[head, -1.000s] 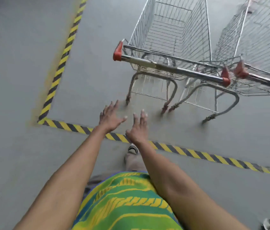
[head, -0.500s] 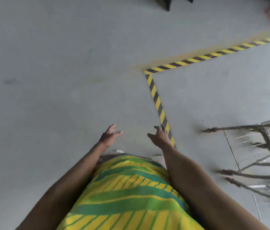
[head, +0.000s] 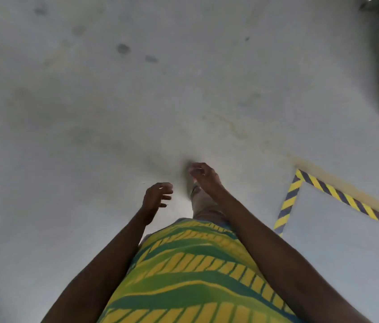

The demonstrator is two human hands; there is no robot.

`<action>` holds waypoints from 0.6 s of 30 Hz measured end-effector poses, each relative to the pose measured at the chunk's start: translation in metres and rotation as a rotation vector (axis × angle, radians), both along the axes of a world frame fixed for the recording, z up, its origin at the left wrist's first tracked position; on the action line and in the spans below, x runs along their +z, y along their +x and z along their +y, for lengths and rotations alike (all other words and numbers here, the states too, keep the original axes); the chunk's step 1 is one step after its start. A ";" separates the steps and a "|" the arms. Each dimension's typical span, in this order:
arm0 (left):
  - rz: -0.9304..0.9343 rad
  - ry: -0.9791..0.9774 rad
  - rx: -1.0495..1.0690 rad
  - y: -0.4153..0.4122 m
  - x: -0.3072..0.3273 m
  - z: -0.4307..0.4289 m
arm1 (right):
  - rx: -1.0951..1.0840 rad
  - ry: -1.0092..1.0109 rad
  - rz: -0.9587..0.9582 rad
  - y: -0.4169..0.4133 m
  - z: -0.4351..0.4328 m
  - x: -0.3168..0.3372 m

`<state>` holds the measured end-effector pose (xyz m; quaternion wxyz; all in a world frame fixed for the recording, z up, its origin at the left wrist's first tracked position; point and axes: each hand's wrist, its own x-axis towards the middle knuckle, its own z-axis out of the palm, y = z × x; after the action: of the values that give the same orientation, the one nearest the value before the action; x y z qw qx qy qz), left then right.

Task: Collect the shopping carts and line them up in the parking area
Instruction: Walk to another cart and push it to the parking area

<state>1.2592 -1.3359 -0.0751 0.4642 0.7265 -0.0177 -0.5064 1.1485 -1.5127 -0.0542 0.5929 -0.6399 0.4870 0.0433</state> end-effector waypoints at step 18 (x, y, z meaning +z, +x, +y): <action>-0.164 -0.077 0.660 0.409 0.049 -0.062 | 0.423 0.203 -0.131 0.532 -0.131 0.082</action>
<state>1.6684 -1.3977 -0.0266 0.6271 0.7134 0.1619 -0.2676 1.6805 -1.6441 0.0278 0.6622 -0.6662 0.2960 0.1735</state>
